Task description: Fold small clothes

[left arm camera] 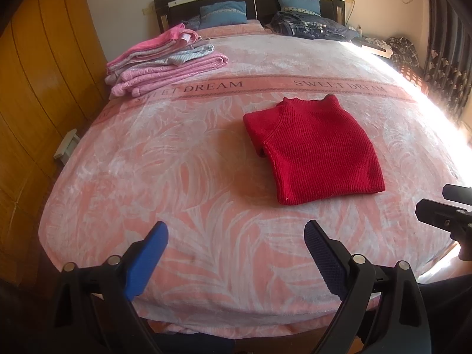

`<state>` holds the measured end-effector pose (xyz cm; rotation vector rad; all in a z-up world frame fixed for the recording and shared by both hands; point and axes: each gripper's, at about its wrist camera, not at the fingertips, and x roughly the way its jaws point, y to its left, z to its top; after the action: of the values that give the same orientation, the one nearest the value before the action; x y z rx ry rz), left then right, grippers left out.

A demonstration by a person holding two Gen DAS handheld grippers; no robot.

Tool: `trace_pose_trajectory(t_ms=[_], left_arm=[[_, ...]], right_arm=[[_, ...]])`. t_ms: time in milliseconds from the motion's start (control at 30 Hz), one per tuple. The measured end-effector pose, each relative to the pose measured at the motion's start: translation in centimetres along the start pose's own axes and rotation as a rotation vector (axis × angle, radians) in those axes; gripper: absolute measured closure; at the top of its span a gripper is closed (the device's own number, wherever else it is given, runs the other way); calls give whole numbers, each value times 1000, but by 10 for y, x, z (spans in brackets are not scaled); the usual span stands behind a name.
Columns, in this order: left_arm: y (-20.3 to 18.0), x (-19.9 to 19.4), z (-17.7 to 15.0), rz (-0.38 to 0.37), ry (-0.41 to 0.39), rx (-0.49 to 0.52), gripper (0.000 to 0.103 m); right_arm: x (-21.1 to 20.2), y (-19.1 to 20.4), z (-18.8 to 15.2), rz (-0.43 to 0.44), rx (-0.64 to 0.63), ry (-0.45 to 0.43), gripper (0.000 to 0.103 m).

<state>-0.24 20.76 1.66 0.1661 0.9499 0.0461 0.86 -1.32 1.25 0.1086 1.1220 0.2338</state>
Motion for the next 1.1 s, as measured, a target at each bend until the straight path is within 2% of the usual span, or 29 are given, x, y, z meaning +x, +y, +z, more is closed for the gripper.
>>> trace_pose_trajectory(t_ms=[467,700,1100], left_arm=[[0,1,1,2,-1,0,9],[0,1,1,2,-1,2,9],[2,2,3,8,-11,-5,9]], right_arm=[[1,-1,-1,-11,6,-3,6],[-3,-1,-2,-36,21,-37,6],[4,-2,-4,-63,31,0,6]])
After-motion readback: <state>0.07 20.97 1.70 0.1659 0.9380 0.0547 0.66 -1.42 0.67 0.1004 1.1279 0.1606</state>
